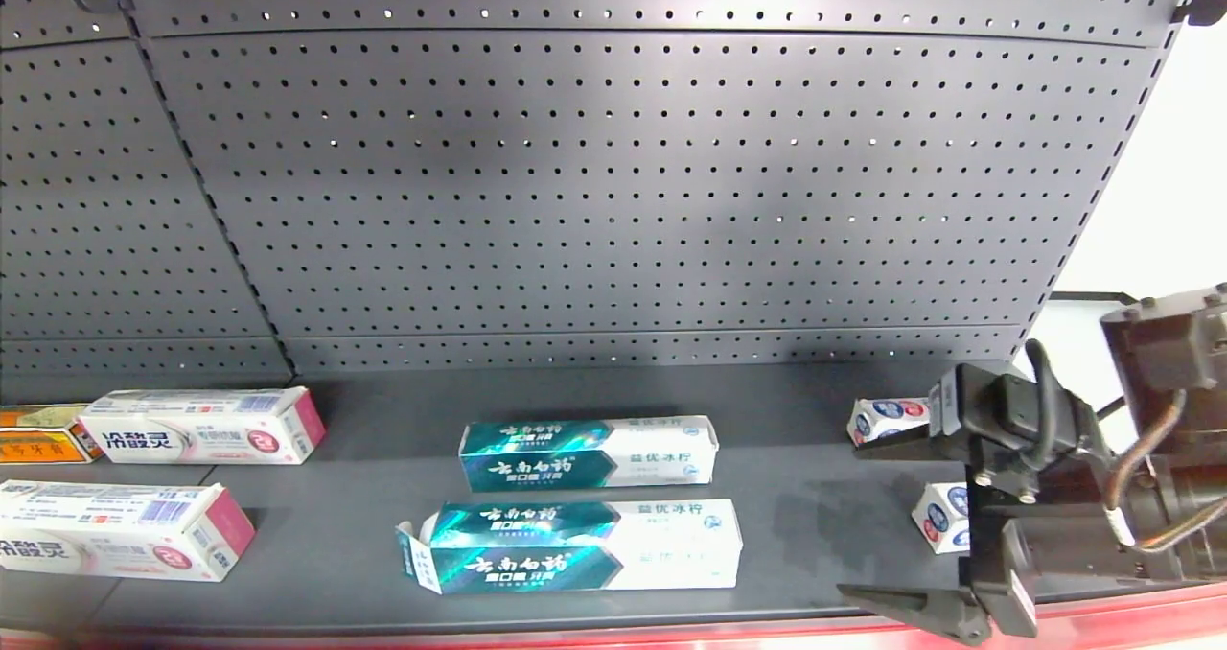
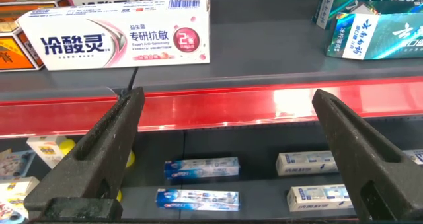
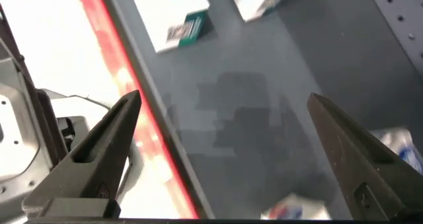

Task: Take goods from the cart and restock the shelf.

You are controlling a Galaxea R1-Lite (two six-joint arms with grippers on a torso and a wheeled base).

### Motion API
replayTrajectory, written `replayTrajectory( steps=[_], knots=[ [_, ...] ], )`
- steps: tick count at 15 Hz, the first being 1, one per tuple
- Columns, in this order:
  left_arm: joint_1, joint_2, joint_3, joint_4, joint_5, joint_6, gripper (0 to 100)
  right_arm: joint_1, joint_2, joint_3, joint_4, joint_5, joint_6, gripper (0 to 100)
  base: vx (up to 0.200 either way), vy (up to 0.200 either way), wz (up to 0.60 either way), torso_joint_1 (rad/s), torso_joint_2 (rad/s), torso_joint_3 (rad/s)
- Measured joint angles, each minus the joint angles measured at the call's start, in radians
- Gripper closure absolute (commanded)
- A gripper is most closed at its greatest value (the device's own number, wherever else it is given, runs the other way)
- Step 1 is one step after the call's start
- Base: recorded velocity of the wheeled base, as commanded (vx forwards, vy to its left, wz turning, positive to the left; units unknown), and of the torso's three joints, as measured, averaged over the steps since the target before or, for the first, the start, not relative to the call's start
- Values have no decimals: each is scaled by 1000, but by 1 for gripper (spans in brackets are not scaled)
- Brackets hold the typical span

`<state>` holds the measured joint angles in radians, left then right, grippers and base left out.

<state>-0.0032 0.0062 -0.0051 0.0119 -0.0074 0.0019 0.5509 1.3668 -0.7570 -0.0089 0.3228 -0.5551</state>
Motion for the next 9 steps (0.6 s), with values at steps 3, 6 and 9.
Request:
replayTrajectory(
  steps=[3, 6, 9],
  knots=[
    [0, 0, 0, 1, 2, -1, 0, -32, -114, 72, 7, 0, 11, 0, 0, 0, 0, 0, 0, 0],
    [0, 0, -2, 6, 10, -11, 0, -69, -238, 116, 9, -13, 118, 0, 0, 0, 0, 0, 0, 0],
    [-1, 1, -4, 7, 10, -12, 0, -112, -366, 158, 4, -53, 241, 0, 0, 0, 0, 0, 0, 0]
  ],
)
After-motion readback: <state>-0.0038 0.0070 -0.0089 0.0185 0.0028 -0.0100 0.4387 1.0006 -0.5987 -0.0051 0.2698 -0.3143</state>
